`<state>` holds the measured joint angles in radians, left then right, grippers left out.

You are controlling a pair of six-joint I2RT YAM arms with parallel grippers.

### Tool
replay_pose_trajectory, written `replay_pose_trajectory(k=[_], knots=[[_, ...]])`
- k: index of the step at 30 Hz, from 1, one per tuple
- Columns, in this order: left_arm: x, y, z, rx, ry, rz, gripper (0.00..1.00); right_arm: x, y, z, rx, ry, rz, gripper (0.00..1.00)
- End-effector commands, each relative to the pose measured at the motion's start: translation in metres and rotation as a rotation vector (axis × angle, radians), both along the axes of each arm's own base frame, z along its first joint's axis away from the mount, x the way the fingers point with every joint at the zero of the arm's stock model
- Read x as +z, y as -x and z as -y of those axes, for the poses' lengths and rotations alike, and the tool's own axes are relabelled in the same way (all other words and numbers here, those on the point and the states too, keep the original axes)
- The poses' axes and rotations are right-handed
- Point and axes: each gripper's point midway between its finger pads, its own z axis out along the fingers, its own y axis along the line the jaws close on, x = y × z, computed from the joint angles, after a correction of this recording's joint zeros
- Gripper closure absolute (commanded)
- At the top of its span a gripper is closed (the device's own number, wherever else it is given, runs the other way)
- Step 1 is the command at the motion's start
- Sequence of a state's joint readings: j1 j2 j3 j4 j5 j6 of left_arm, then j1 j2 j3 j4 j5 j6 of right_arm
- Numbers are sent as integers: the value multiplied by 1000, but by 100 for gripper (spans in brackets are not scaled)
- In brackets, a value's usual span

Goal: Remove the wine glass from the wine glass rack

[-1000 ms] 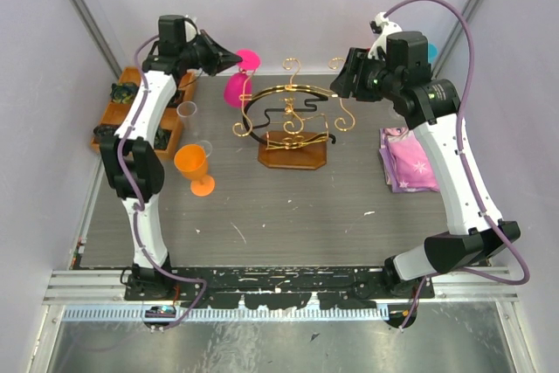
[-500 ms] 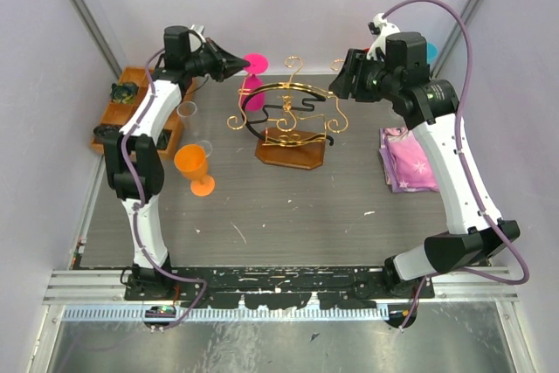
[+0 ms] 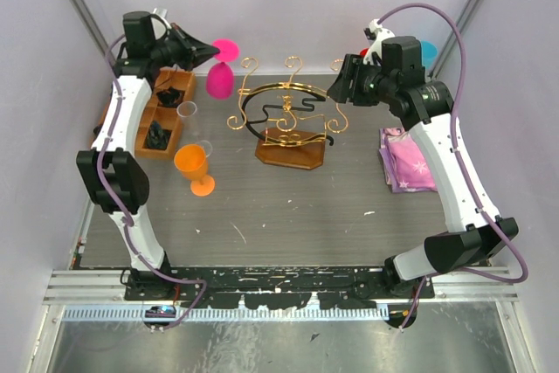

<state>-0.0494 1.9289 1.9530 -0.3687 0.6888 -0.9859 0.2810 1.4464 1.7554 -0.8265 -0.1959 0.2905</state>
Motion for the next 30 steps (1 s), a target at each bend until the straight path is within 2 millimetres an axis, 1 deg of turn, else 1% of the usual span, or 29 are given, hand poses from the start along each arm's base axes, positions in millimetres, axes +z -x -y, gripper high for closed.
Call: replay_pose_trajectory(k=[1,3,4,5,8,11,13,15,17,18,21,24,25,26,27,29,30], knots=[[14,1,-33,77,-70,16,100,20,-2,0,12,-17,79,40],[15,-6,-47,125,-119,22,100,19,-2,-1,16,-11,80,40],[24,-10,-53,149,-154,49,100,19,-3,0,15,-8,80,40],[21,-15,-60,173,-202,43,100,19,-3,0,16,-6,81,40],[19,-29,-76,225,-317,51,100,17,-3,2,17,1,80,40],[7,-36,-91,260,-415,21,100,13,-4,3,20,16,75,40],[1,-37,-97,277,-457,11,100,10,-5,4,19,26,71,40],[-6,-33,-100,292,-502,3,100,6,-7,5,22,38,66,39],[-1,-25,-104,322,-578,41,100,2,-9,6,19,47,59,38],[4,-20,-103,331,-607,69,100,0,-9,6,21,46,56,38],[21,-3,-89,299,-675,162,100,5,-9,-2,38,-5,57,36],[40,14,-63,205,-683,277,100,22,-7,-26,113,-155,57,35],[54,26,-49,146,-642,345,100,29,-7,-35,145,-207,55,34],[65,31,-38,106,-605,420,100,36,-9,-45,166,-274,43,33],[76,41,-30,72,-574,491,100,42,-9,-53,193,-328,25,30],[105,62,-20,35,-525,641,100,55,-6,-72,273,-441,-7,22],[115,73,-17,22,-508,692,100,60,-5,-78,294,-495,-31,17]])
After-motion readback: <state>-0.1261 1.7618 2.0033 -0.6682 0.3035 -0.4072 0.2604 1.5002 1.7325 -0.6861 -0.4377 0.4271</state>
